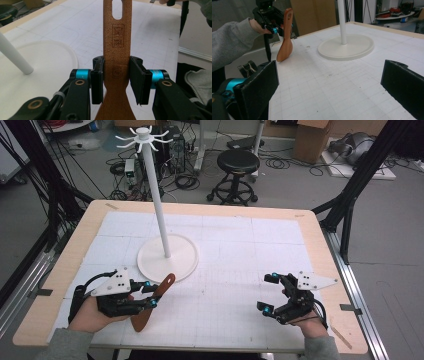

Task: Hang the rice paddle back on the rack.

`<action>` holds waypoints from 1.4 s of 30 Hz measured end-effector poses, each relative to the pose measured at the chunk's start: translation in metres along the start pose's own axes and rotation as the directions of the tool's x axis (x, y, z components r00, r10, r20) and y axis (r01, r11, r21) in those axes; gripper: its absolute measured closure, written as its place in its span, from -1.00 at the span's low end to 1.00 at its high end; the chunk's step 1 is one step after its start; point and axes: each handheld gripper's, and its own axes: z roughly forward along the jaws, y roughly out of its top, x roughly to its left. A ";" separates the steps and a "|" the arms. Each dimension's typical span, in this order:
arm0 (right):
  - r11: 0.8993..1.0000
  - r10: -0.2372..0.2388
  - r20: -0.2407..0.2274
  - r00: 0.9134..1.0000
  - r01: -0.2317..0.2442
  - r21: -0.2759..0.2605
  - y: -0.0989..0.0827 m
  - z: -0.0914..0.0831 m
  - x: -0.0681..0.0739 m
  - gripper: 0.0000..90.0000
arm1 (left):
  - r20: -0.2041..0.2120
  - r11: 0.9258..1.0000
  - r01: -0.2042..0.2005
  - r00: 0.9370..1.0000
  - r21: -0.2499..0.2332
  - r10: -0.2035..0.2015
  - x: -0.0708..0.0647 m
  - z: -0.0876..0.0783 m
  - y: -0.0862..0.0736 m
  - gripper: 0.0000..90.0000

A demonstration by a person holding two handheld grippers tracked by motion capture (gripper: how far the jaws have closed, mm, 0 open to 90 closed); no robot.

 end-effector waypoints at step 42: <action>1.000 0.004 -0.006 1.000 -0.004 -0.023 0.002 -0.002 -0.001 -1.00 | -0.028 0.992 0.039 0.999 -0.123 -0.043 0.031 -0.045 0.022 0.44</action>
